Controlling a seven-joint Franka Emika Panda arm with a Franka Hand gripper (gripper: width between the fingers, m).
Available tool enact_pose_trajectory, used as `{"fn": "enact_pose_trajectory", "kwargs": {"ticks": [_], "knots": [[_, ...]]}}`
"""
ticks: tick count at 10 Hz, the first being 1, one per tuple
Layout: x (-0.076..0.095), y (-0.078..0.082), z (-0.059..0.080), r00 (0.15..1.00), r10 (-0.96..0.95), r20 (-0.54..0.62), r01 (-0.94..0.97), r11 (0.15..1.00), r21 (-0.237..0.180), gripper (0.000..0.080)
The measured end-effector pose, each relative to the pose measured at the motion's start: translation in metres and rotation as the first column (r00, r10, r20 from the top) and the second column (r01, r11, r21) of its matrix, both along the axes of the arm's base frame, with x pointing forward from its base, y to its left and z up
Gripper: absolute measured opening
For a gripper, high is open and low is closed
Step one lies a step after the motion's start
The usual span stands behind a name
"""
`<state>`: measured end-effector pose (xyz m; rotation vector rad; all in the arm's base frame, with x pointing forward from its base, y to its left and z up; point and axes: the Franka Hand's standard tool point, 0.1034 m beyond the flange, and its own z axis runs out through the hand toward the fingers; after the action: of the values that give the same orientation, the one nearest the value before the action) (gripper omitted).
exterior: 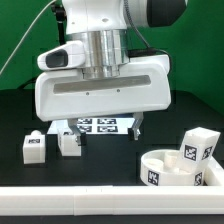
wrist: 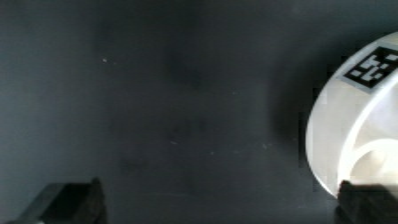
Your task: Assemble stool
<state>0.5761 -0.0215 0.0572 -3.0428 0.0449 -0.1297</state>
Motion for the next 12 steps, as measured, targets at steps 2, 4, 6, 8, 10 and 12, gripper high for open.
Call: {"fn": "enact_pose_trajectory", "kwargs": {"ticks": [2,4,6,8,10,12], "knots": [[0.000,-0.001,0.000,1.000,0.007,0.003,-0.007,1.000,-0.005,0.0649],[-0.005,-0.005,-0.006,0.990,0.118,0.071,-0.110,0.987,-0.115,0.0649],[-0.014,-0.027,-0.010,0.984,0.165,0.071,-0.153,0.976,-0.156,0.0649],[-0.014,-0.041,-0.009,0.986,0.150,0.068,-0.138,0.978,-0.156,0.0649],[-0.014,-0.041,-0.009,0.986,0.151,0.068,-0.139,0.978,-0.157,0.0649],[-0.015,-0.043,-0.009,0.988,0.137,0.065,-0.126,0.980,-0.155,0.0649]]}}
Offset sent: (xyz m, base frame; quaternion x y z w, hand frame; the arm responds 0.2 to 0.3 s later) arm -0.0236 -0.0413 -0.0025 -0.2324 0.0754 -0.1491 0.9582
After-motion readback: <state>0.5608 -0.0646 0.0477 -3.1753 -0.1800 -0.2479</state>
